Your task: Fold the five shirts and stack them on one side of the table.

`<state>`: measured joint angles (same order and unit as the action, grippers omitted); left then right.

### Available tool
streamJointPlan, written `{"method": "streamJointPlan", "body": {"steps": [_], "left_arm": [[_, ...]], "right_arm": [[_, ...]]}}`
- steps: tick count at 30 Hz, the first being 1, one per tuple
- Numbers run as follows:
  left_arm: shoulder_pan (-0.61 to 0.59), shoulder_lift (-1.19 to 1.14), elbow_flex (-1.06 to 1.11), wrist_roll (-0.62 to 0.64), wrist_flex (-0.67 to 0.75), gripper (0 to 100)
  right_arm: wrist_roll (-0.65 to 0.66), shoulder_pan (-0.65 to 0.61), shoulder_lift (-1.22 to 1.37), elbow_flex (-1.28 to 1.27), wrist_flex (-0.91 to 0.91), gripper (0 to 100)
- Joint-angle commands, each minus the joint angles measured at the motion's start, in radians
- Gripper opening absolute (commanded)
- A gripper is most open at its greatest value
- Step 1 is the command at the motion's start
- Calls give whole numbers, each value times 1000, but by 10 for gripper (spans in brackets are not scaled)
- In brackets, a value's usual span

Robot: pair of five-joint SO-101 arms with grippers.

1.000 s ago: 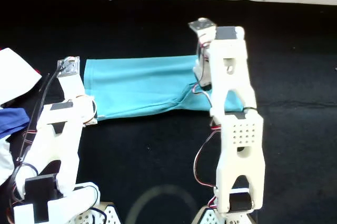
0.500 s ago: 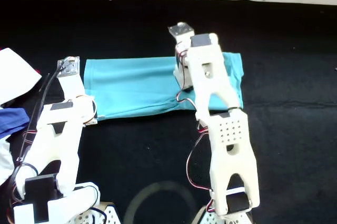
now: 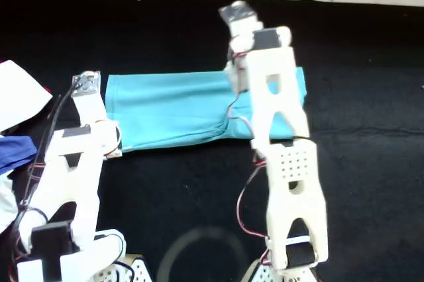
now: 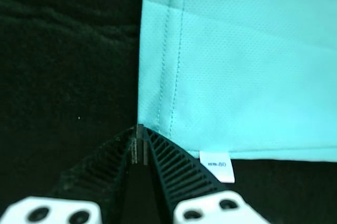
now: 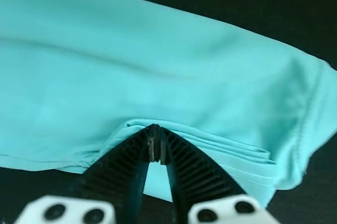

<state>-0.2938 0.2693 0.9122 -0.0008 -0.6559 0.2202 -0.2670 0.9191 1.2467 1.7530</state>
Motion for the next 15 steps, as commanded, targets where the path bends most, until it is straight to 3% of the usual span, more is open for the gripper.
{"method": "streamJointPlan", "body": {"steps": [1,7,15], "left_arm": [[-5,116,-131,8,-193,9],[-15,222,-352,-31,-376,27],[-51,-128,-587,-60,-381,229]], "right_arm": [[-8,79,-140,51,13,7],[-8,150,-340,-84,15,9],[-2,168,-915,-849,-10,9]]}}
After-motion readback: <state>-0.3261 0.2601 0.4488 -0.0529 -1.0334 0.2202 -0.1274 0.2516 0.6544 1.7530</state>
